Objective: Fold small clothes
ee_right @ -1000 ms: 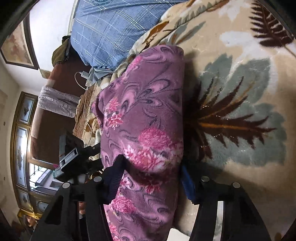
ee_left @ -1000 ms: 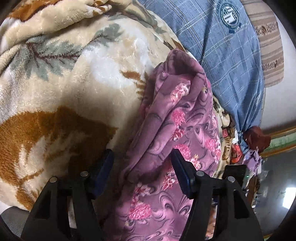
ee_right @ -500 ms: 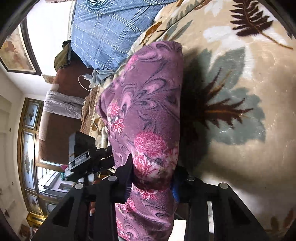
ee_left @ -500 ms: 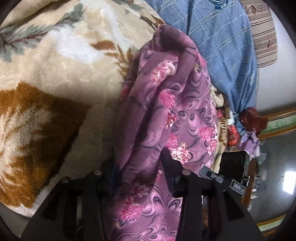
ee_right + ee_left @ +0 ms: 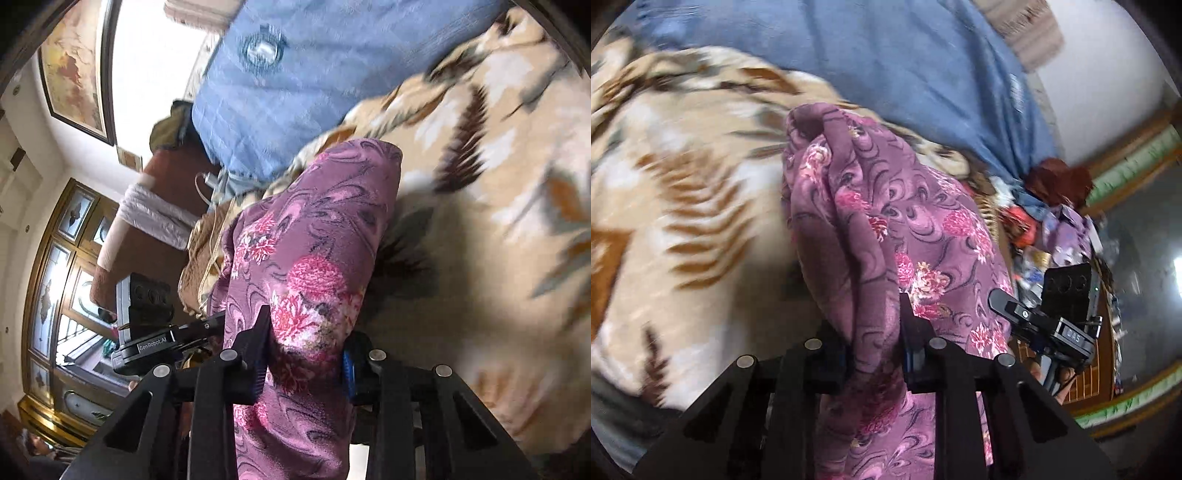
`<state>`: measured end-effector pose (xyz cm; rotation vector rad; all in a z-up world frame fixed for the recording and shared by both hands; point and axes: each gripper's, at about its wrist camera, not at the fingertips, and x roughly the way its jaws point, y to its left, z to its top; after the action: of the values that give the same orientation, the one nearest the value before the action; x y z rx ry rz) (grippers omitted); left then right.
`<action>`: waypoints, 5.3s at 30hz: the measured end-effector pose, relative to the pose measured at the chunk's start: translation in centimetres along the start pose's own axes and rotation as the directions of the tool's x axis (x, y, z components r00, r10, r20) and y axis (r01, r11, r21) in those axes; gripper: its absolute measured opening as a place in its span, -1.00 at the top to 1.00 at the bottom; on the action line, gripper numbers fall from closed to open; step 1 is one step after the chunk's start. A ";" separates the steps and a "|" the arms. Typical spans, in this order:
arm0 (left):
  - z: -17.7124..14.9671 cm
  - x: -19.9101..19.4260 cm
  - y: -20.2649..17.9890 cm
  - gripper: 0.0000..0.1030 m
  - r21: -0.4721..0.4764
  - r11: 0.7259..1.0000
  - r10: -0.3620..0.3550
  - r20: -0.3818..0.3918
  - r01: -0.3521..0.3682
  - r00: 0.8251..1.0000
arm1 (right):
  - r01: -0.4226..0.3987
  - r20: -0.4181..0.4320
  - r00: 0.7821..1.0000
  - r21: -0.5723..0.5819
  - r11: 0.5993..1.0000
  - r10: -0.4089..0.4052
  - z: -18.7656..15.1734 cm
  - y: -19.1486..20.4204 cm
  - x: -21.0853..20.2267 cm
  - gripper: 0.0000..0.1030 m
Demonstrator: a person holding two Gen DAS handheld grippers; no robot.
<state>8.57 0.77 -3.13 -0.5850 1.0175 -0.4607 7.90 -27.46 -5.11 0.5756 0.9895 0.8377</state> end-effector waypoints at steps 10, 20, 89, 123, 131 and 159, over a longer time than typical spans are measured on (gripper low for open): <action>10.7 1.6 -6.8 0.64 0.169 0.985 -0.038 0.083 0.024 0.996 | -0.001 0.176 0.984 -0.077 0.997 0.015 10.4 -0.5 -6.0 0.39; 16.6 14.3 2.8 0.64 0.079 0.997 0.019 0.006 -0.019 1.000 | 0.048 0.109 0.993 0.049 0.998 -0.053 19.0 -10.1 3.2 0.38; 8.4 12.3 7.1 0.93 0.068 0.985 0.165 -0.108 -0.158 0.980 | 0.588 0.019 0.809 0.018 0.809 -0.588 5.9 -5.0 5.0 0.79; 23.6 19.0 8.8 0.59 -0.077 0.997 0.026 -0.007 -0.027 1.000 | 0.291 0.017 0.955 0.149 0.945 -0.297 25.1 -16.5 7.6 -0.17; 24.2 16.6 10.4 0.78 -0.131 0.977 -0.162 0.048 0.167 0.986 | 0.311 0.045 0.948 0.062 0.948 -0.314 25.1 -14.2 7.0 0.63; 17.0 14.6 8.7 0.86 -0.092 0.996 -0.006 0.023 0.008 1.000 | 0.304 0.034 0.951 0.098 0.948 -0.308 19.5 -13.5 6.0 0.47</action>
<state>31.03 2.53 -11.50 -0.6747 1.0187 -0.4141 31.69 -31.17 -9.45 0.5018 1.0444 0.5016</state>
